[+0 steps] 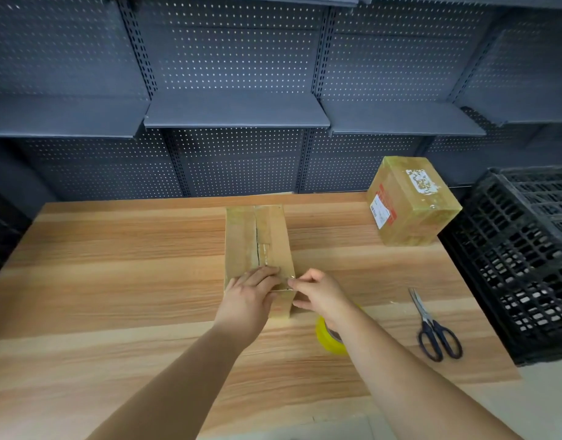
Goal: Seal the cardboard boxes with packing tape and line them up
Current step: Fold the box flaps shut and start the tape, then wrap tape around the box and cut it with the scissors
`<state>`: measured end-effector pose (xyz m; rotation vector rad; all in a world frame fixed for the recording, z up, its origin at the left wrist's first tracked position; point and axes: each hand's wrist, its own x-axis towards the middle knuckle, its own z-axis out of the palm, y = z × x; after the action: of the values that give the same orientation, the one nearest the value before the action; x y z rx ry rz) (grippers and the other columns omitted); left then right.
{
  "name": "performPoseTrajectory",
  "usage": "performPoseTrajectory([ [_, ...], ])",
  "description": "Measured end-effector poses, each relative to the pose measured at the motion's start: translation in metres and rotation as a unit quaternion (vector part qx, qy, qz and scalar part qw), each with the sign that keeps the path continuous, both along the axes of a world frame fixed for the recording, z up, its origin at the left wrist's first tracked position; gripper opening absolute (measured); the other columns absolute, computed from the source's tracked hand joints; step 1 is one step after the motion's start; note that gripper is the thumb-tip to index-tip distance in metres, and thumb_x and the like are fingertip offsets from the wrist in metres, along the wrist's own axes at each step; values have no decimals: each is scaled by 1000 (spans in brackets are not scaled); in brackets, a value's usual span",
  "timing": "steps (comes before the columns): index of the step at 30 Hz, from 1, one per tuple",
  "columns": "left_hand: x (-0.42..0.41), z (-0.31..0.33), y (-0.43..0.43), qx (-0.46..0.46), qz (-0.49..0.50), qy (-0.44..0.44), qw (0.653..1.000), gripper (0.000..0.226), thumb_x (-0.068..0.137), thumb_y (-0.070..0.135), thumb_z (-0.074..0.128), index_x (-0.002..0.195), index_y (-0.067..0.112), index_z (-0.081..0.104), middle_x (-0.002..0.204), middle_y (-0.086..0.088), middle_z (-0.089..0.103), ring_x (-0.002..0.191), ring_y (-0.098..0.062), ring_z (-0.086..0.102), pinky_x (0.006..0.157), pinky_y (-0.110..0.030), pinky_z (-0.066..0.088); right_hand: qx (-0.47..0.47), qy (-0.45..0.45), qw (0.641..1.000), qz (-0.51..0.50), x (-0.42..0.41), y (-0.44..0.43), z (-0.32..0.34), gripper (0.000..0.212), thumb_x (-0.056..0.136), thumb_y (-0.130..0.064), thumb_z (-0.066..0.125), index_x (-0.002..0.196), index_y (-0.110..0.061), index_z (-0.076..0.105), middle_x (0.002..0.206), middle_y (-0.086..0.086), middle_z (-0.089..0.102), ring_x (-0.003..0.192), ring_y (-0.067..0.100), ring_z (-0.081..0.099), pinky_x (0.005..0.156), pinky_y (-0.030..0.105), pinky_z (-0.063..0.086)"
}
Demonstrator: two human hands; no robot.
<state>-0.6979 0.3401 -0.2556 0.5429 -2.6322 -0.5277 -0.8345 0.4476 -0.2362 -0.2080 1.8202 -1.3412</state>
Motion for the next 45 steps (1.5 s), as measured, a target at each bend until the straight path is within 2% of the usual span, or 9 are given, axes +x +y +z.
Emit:
performPoseTrajectory([
  [12,1,10,7,-40,-14,-42,998,41,84,23,68,122,37,58,125,10,60,114,-21,58,83,-41,49,-77,-138,984,-81,4,28,2,13,98,-23,58,98,-11,62,105,4,68,98,20,65,86,37,55],
  [19,-10,12,16,-87,31,-75,993,18,88,33,63,106,32,65,120,1,59,112,-31,53,88,-49,43,61,32,986,-153,-26,100,-6,23,101,-24,53,83,-15,64,88,2,67,74,15,62,66,25,53],
  [26,-29,23,62,-122,-86,70,986,23,86,32,60,105,19,61,113,-7,64,98,-30,58,79,-36,50,167,86,981,-57,-70,156,-43,20,97,-26,59,80,-20,66,79,6,69,81,27,67,85,48,54],
  [29,-58,5,111,-29,-173,-102,979,32,86,38,56,112,22,66,120,-2,63,111,-26,59,91,-31,48,179,75,981,1,-84,166,-62,13,97,-26,60,85,-27,65,91,6,70,83,22,66,91,50,54],
  [31,-78,-12,137,30,-134,-270,953,53,91,43,55,140,26,48,150,0,40,141,-23,33,114,-31,26,177,76,981,36,-89,168,-65,14,99,-22,56,92,-31,65,101,-1,68,93,19,65,95,46,53],
  [33,-98,-25,152,38,-84,-372,923,66,93,43,56,150,24,31,158,1,25,147,-21,17,118,-30,15,176,85,977,86,-98,170,-71,20,100,-16,52,108,-30,65,110,-9,62,107,17,62,100,43,50],
  [37,-119,-36,170,55,4,-404,913,47,95,26,52,141,23,42,134,-6,56,122,-28,54,95,-32,45,168,135,960,178,-110,170,-77,42,94,-9,56,131,-26,58,123,-14,58,110,10,57,98,36,51],
  [41,-106,-33,165,161,30,-302,939,44,93,29,54,136,27,46,123,-1,63,108,-28,59,83,-29,47,105,123,962,218,-119,159,-60,72,84,-12,72,144,-37,42,129,-18,44,109,11,52,82,22,44],
  [45,-86,-11,162,246,51,-224,942,30,91,26,60,121,21,61,105,-3,66,97,-26,59,69,-24,35,54,60,972,222,-122,147,-39,45,77,-13,81,111,-38,66,107,-18,64,107,10,59,94,25,45],
])
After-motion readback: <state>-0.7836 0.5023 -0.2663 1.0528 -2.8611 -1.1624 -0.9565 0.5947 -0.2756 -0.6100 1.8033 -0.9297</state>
